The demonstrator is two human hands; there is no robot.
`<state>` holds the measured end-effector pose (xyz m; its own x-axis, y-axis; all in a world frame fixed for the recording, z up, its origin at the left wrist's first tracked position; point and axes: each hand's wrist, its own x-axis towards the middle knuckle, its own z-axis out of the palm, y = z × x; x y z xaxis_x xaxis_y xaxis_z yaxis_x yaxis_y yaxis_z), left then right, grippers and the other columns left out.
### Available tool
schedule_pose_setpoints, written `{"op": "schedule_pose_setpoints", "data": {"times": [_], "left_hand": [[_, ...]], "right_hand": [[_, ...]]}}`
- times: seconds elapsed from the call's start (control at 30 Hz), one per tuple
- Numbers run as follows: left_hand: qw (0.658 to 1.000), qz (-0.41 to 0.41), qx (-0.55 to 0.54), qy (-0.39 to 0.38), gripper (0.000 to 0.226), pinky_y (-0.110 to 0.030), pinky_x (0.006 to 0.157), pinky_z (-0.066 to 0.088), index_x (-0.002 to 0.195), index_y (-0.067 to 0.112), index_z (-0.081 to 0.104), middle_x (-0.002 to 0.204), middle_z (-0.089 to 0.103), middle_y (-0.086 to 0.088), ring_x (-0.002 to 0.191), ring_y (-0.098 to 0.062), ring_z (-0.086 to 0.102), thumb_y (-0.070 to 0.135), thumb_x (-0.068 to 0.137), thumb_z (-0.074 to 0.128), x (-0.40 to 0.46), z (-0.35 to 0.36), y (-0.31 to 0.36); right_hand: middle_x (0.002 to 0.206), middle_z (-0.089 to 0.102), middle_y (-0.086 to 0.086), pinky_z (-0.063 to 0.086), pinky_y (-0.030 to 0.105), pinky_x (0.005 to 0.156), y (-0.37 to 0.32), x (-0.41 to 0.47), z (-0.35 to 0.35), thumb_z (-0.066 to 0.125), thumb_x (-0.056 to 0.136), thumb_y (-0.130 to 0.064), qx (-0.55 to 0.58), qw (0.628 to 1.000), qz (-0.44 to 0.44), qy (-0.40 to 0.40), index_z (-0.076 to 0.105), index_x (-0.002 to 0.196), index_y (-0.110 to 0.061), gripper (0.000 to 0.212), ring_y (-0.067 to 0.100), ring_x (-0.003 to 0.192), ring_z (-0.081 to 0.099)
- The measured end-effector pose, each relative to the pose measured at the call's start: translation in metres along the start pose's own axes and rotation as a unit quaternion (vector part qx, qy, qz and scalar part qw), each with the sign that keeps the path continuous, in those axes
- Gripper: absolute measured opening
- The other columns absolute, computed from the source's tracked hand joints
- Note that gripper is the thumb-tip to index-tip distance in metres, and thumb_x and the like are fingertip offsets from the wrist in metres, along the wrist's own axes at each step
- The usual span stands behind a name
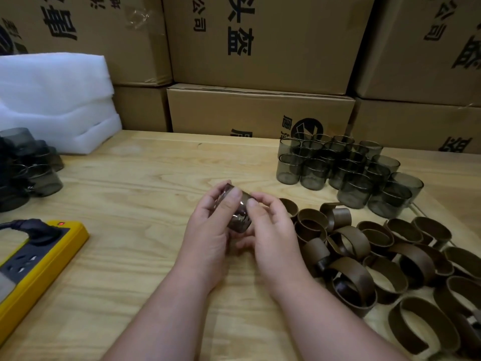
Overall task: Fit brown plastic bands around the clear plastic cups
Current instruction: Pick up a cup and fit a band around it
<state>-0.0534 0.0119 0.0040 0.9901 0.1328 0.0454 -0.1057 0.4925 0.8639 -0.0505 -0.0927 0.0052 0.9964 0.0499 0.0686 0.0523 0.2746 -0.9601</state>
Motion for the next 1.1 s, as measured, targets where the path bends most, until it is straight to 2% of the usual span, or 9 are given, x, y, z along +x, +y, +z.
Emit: {"op": "schedule_pose_setpoints", "data": {"times": [0.1,0.2,0.3,0.43,0.53,0.7,0.87,0.97,1.1], "left_hand": [[1.0,-0.002,0.01,-0.006,0.045,-0.036,0.069,0.06,0.124,0.035,0.07,0.114,0.073,-0.021,0.099,-0.033,0.073,0.045,0.081,0.076,0.0006,0.0002,-0.0018],[0.999,0.005,-0.003,0.037,0.037,-0.057,0.096,0.057,0.112,0.029,0.077,0.113,0.076,-0.015,0.113,-0.047,0.068,0.05,0.081,0.075,0.001,0.0017,-0.001],[0.998,0.012,0.018,0.067,0.032,-0.058,0.091,0.059,0.096,0.032,0.081,0.101,0.079,-0.007,0.108,-0.044,0.071,0.06,0.082,0.071,0.0025,0.0015,-0.0006],[0.995,0.008,0.027,0.093,0.036,-0.044,0.079,0.062,0.102,0.034,0.078,0.104,0.08,-0.005,0.102,-0.03,0.076,0.055,0.102,0.049,0.0064,-0.0018,-0.0024],[0.995,0.018,0.057,0.082,0.038,-0.044,0.083,0.06,0.108,0.038,0.075,0.106,0.079,-0.005,0.104,-0.028,0.075,0.055,0.105,0.042,0.0073,-0.0018,-0.0043],[0.994,0.046,0.074,0.07,0.037,-0.027,0.074,0.062,0.111,0.044,0.074,0.118,0.076,0.009,0.101,-0.015,0.076,0.046,0.109,0.037,0.0069,-0.0013,-0.005],[0.994,0.01,-0.017,0.103,0.036,-0.051,0.102,0.054,0.121,0.031,0.071,0.122,0.075,0.003,0.114,-0.026,0.072,0.043,0.109,0.039,0.0078,0.0015,-0.0021],[0.995,-0.025,-0.049,0.079,0.045,-0.052,0.098,0.055,0.131,0.025,0.064,0.125,0.073,-0.012,0.11,-0.034,0.073,0.049,0.095,0.054,0.0066,0.0015,0.0007],[0.997,-0.059,-0.035,0.026,0.046,-0.056,0.106,0.05,0.135,0.008,0.061,0.126,0.07,-0.023,0.116,-0.04,0.069,0.033,0.096,0.058,0.0054,-0.0014,0.0007]], "right_hand": [[0.11,0.068,-0.004,0.055,0.021,0.06,0.0018,-0.0025,-0.0023,0.068,0.098,-0.021,-0.027,0.999,-0.039,0.023,0.063,0.116,-0.035,0.023,0.006,0.074,0.069],[0.113,0.064,-0.013,0.06,0.027,0.072,0.004,-0.0056,-0.0019,0.073,0.092,-0.014,-0.107,0.99,-0.094,0.015,0.062,0.114,-0.044,0.039,0.013,0.088,0.069],[0.125,0.06,0.001,0.062,0.039,0.082,0.005,-0.0095,0.0022,0.073,0.089,-0.007,-0.132,0.986,-0.104,-0.018,0.059,0.115,-0.046,0.048,0.023,0.097,0.07],[0.127,0.054,-0.011,0.06,0.029,0.083,0.0028,-0.0093,0.0001,0.076,0.091,-0.022,-0.121,0.989,-0.09,-0.005,0.053,0.128,-0.041,0.048,0.006,0.096,0.065],[0.12,0.059,-0.014,0.057,0.027,0.079,0.0051,-0.0067,0.0,0.078,0.087,-0.04,-0.135,0.989,-0.064,0.005,0.05,0.131,-0.041,0.052,0.008,0.089,0.066],[0.105,0.072,-0.015,0.057,0.026,0.08,0.0104,-0.0038,0.002,0.081,0.086,-0.03,-0.118,0.99,-0.077,0.019,0.057,0.116,-0.039,0.039,0.006,0.089,0.074],[0.103,0.065,-0.039,0.058,0.023,0.077,0.0082,-0.0029,0.0005,0.082,0.084,-0.019,-0.091,0.99,-0.099,0.036,0.054,0.127,-0.037,0.054,0.003,0.091,0.073],[0.11,0.069,-0.023,0.058,0.02,0.075,0.0072,-0.002,-0.001,0.087,0.08,-0.018,-0.073,0.989,-0.113,0.058,0.056,0.12,-0.043,0.057,0.004,0.094,0.071],[0.123,0.063,-0.007,0.06,0.029,0.081,0.0054,-0.0035,0.0005,0.091,0.069,-0.034,-0.086,0.987,-0.119,0.065,0.059,0.12,-0.046,0.061,0.01,0.098,0.07]]}}
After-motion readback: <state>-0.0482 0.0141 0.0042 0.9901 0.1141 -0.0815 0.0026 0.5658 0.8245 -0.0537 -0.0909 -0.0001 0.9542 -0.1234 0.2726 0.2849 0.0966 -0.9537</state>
